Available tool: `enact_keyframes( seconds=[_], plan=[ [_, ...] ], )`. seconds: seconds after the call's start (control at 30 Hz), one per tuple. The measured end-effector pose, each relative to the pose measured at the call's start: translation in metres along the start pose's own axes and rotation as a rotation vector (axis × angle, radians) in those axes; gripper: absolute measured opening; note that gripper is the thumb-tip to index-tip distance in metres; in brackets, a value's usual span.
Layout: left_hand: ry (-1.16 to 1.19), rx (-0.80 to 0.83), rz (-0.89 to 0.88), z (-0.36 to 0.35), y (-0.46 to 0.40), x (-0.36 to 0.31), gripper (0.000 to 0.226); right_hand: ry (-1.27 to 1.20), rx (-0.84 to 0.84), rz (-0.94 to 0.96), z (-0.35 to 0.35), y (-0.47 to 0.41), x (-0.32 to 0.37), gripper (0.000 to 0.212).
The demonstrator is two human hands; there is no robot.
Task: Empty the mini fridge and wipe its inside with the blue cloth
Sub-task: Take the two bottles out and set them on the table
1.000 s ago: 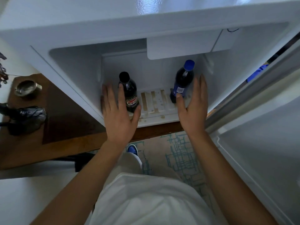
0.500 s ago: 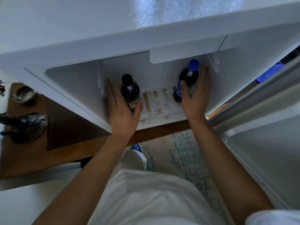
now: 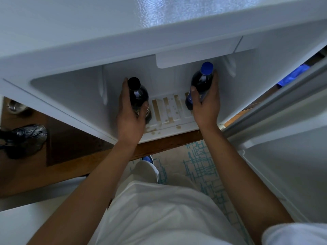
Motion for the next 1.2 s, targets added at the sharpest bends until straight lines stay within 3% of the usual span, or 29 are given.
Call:
enact_keyframes(
  seconds=[0.17,0.53,0.77,1.0,1.2],
  plan=[
    [0.014,0.012,0.022,0.000,-0.006,0.005,0.086,-0.021,0.010,-0.028,0.001,0.000,-0.001,0.079],
    [0.038,-0.004,0.053,-0.004,-0.003,0.012,0.075,-0.010,-0.015,-0.083,0.005,0.000,0.002,0.077],
    [0.147,0.044,0.122,-0.002,0.002,0.012,0.076,-0.005,0.011,-0.102,0.017,0.016,0.011,0.067],
    [0.263,0.091,0.148,0.014,0.031,-0.018,0.073,0.000,0.119,-0.123,0.038,0.046,0.037,0.064],
    [0.438,0.025,0.183,0.038,0.075,-0.057,0.070,-0.082,0.213,-0.059,0.058,0.075,0.074,0.065]
  ],
)
Point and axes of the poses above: each hand's wrist, its own y-axis away from the middle knuckle, its own z-axis out of the back of the hand, x = y × z, the point moved 1 cm from there along -y, towards the middle knuckle, and after that the axes turned 12 degrees about x, right-handed, at the moved point
